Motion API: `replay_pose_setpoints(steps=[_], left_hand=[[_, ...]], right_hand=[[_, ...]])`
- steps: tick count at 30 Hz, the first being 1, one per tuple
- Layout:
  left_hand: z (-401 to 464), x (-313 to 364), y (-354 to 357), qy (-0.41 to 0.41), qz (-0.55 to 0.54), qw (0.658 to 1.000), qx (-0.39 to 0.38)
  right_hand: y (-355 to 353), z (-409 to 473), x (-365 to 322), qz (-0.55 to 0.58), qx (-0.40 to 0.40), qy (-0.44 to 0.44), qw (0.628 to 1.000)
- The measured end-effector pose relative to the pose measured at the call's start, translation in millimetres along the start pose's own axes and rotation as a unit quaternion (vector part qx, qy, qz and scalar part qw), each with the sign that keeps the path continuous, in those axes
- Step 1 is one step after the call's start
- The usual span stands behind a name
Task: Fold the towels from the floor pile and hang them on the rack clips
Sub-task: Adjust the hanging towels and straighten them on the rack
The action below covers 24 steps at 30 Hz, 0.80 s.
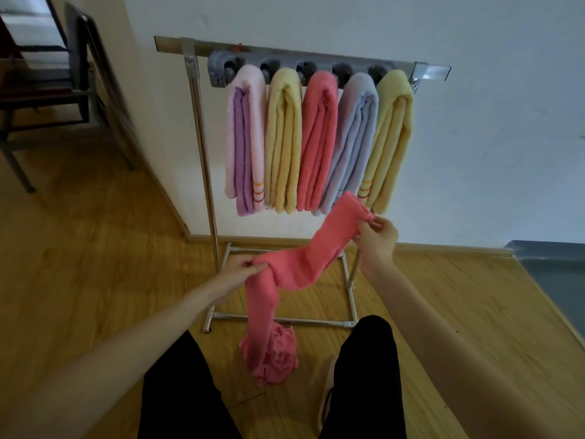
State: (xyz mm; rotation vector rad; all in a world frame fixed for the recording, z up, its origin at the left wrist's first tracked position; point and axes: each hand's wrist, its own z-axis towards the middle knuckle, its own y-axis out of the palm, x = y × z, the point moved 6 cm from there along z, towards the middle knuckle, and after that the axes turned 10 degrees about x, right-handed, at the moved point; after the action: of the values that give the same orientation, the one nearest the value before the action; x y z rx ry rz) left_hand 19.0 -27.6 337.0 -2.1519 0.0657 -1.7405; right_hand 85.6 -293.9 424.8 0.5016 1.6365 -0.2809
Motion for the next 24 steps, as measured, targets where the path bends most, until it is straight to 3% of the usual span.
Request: replay_pose_setpoints(steps=[5, 11, 15, 18, 20, 24], left_hand=[[-2, 77, -19, 0.135, 0.055, 0.989, -0.011], [-35, 157, -21, 0.208, 0.177, 0.940, -0.203], [-45, 174, -13, 0.216, 0.281, 0.886, -0.298], [-46, 176, -8, 0.223, 0.309, 0.865, -0.326], [-43, 174, -7, 0.229, 0.323, 0.859, -0.325], [-43, 167, -8, 0.217, 0.320, 0.864, -0.323]], right_hand=[[-20, 4, 82, -0.118, -0.025, 0.067, 0.990], [-14, -19, 137, -0.306, -0.176, 0.098, 0.930], [-1, -34, 136, -0.409, -0.272, 0.028, 0.871], [19, -44, 102, -0.298, -0.293, -0.043, 0.907], [34, -58, 73, -0.170, -0.359, -0.036, 0.917], [57, -90, 34, -0.084, -0.510, -0.010, 0.856]])
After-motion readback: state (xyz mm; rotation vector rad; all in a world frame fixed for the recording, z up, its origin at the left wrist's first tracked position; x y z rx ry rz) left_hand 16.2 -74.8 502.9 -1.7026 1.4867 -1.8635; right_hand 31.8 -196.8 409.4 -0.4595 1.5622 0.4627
